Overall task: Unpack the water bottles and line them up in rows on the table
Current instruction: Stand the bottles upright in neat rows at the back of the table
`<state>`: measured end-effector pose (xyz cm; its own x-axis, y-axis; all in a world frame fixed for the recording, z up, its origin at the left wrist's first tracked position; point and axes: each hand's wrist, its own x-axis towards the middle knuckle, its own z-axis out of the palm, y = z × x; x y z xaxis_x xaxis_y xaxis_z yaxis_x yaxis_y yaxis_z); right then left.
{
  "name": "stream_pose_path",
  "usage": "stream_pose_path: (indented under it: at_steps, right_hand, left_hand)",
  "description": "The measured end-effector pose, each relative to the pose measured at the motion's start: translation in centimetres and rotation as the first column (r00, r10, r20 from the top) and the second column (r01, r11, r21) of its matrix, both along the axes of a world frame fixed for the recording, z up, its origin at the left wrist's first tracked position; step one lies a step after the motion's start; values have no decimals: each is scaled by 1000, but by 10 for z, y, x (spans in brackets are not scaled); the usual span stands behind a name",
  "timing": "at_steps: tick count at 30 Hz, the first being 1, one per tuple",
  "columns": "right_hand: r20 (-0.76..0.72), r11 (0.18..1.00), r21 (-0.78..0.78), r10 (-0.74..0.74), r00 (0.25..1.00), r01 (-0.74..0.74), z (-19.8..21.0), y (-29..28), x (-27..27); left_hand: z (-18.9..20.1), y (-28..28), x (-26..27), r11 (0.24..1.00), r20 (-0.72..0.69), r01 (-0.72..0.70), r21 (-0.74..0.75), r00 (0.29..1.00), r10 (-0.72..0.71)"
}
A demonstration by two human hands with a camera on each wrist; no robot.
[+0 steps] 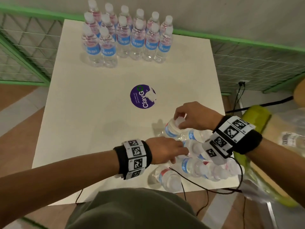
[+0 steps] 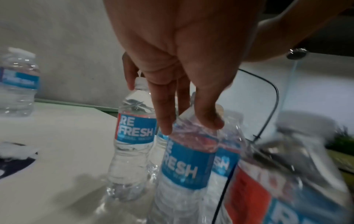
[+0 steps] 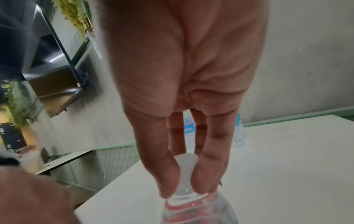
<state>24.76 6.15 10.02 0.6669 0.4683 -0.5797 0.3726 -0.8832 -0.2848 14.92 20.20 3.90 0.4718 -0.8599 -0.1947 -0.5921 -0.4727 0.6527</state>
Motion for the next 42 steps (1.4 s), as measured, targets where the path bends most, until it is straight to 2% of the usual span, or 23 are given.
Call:
stream_pose_path:
  at_steps: [2, 4, 7, 10, 14, 18, 23, 25, 29, 31, 34, 36, 37, 40, 42]
  right_hand:
    - [24, 999, 26, -40, 999, 40, 4, 7, 16]
    - [44, 996, 60, -75, 996, 72, 10, 18, 37]
    - [30, 981, 150, -129, 991, 123, 15, 42, 69]
    - [38, 970, 205, -139, 990, 128, 7, 72, 100]
    - [71, 957, 266, -138, 988, 115, -11, 113, 135]
    - [101, 920, 370, -176, 979, 127, -27, 140, 154]
    - [-2, 924, 355, -150, 989, 141, -52, 139, 162]
    - [-47, 897, 401, -182, 982, 186, -64, 134, 159]
    - [-76, 787, 540, -308, 948, 299, -74, 135, 156]
    - [-119, 749, 572, -326, 938, 333, -77, 139, 155]
    - [-195, 744, 535, -352, 915, 401, -84, 142, 155]
    - [-185, 762, 503, -367, 912, 408, -90, 142, 156]
    - [-180, 762, 498, -376, 909, 414, -92, 142, 156]
    - [-191, 748, 498, -400, 897, 439, -96, 143, 157]
    - [-197, 747, 497, -398, 896, 441, -99, 144, 156]
  left_hand:
    - [7, 12, 13, 990, -140, -140, 11, 980, 140]
    - [11, 38, 31, 950, -247, -311, 11, 920, 304]
    - [17, 89, 62, 832, -274, -555, -31, 805, 527]
    - [25, 141, 91, 705, -258, -705, -72, 696, 670]
    - [26, 201, 127, 554, -218, -829, -80, 557, 801]
    - [10, 243, 150, 468, -110, -883, -27, 468, 877]
    - [-8, 265, 158, 343, -13, -937, -69, 344, 939]
    - [-13, 268, 157, 336, -39, -938, -84, 340, 940]
    - [-25, 275, 152, 445, -221, -895, -18, 438, 871]
    - [-30, 277, 152, 426, -251, -904, -32, 420, 872]
    - [-36, 274, 154, 356, -179, -934, -38, 357, 917]
    - [-39, 273, 154, 304, -156, -952, -18, 303, 940]
    - [-40, 274, 154, 300, -167, -954, -19, 298, 940]
    - [-41, 276, 153, 356, -316, -934, -34, 348, 882]
    - [-42, 277, 150, 395, -364, -918, -23, 376, 852]
